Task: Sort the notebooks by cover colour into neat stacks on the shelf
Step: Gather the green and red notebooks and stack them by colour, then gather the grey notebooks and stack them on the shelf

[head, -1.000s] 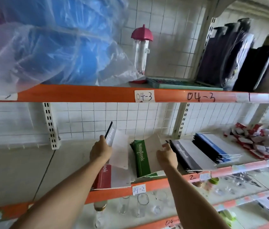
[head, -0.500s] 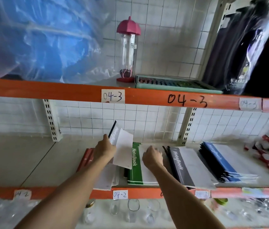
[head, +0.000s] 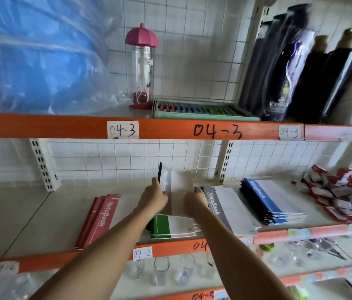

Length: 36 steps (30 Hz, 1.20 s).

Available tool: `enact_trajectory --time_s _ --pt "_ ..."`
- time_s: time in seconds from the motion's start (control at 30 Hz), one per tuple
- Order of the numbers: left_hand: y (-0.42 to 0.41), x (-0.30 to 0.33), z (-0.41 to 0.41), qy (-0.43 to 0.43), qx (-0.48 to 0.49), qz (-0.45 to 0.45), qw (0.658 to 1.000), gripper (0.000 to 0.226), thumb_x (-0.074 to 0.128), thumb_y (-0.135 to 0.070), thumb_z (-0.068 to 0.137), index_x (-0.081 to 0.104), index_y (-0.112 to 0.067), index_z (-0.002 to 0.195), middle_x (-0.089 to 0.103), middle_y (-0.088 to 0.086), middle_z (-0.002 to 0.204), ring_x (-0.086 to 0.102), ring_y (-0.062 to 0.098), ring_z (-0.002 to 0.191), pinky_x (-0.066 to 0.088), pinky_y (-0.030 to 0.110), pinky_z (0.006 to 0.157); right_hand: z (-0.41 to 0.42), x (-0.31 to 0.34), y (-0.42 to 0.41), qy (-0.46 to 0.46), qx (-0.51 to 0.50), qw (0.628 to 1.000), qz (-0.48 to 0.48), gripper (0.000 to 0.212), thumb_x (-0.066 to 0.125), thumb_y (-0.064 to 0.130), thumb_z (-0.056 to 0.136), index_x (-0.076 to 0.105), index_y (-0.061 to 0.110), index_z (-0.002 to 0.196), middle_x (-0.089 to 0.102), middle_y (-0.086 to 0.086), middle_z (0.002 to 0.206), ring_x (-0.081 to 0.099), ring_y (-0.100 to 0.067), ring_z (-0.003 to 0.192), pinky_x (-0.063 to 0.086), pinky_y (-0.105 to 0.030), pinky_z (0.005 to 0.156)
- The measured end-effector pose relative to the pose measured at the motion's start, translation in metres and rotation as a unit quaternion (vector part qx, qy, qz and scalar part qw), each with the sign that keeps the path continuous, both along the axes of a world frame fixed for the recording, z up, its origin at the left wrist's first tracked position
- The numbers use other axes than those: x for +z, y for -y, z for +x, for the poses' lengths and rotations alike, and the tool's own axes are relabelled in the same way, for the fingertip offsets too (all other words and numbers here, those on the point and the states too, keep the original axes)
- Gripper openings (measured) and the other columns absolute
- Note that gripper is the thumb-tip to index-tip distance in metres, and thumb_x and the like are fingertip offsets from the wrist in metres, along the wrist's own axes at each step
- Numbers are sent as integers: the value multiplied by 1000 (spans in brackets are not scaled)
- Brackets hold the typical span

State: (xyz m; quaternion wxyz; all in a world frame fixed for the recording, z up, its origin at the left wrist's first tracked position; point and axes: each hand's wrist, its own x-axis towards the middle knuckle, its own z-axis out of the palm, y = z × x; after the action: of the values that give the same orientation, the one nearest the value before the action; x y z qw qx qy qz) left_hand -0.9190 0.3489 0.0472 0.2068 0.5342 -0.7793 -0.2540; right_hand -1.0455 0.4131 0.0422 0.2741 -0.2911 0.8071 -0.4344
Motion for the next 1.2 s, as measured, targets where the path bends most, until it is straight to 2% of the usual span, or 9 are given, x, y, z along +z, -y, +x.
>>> enact_trajectory --time_s 0.1,0.17,0.23,0.3,0.43,0.57,0.7,1.0,1.2 --pt "-13 -2 -19 24 -45 -76 996 39 57 -36 95 47 -14 126 65 11 113 62 30 99 51 36 75 -30 1 -27 -11 -54 998 -43 31 50 8 86 56 6 117 63 -12 100 60 -30 92 52 -39 84" --pt "-19 -10 -31 56 -63 -118 989 52 56 -51 93 47 -22 135 65 7 116 61 27 104 50 33 78 -41 1 -49 11 -74 994 -86 33 49 1 85 55 1 118 63 -14 97 59 -26 85 52 -30 73" --pt "-28 -23 -43 64 -84 -111 988 62 59 -48 92 38 -26 146 61 7 125 58 27 110 53 39 84 -55 -1 -69 12 -73 993 -96 29 48 -2 87 53 -1 116 62 -17 100 56 -23 78 46 -17 55" --pt "-37 -29 -54 88 -102 -111 985 67 63 -32 93 30 -27 152 56 7 129 54 25 114 53 39 88 -73 2 -83 -32 -70 994 -72 24 50 4 88 52 10 111 62 -12 98 55 -21 74 41 -16 47" --pt "-36 -36 -78 82 -77 -121 986 63 66 -20 89 37 -32 144 62 1 117 60 19 99 57 36 79 -118 -2 -85 -80 -60 995 -1 23 52 17 85 55 13 108 67 -15 105 58 -28 82 46 -30 72" --pt "-21 -61 -110 55 -76 -49 994 59 63 -20 91 30 -38 136 60 7 121 60 22 103 57 43 85 -150 -10 -86 -146 -16 983 107 39 56 30 85 54 10 118 64 -14 119 61 -31 101 50 -35 86" --pt "-58 -39 -129 96 -19 -98 990 51 59 -34 96 37 -26 141 58 6 116 60 24 98 57 39 81 -173 -25 -87 -234 61 954 176 68 61 47 86 40 11 140 44 -15 142 41 -34 131 37 -40 107" --pt "-81 -33 -158 202 5 -111 973 54 48 -44 99 34 -22 147 53 11 136 48 32 122 45 43 95 -195 -29 -84 -349 195 910 108 70 62 37 88 31 14 147 36 -17 146 31 -35 135 29 -45 111" --pt "-84 -23 -146 208 19 -139 968 53 52 -44 98 37 -22 143 52 7 137 48 29 124 46 43 97 -191 -28 -78 -369 267 889 36 65 57 48 91 35 21 145 35 -10 150 33 -31 137 31 -46 112"
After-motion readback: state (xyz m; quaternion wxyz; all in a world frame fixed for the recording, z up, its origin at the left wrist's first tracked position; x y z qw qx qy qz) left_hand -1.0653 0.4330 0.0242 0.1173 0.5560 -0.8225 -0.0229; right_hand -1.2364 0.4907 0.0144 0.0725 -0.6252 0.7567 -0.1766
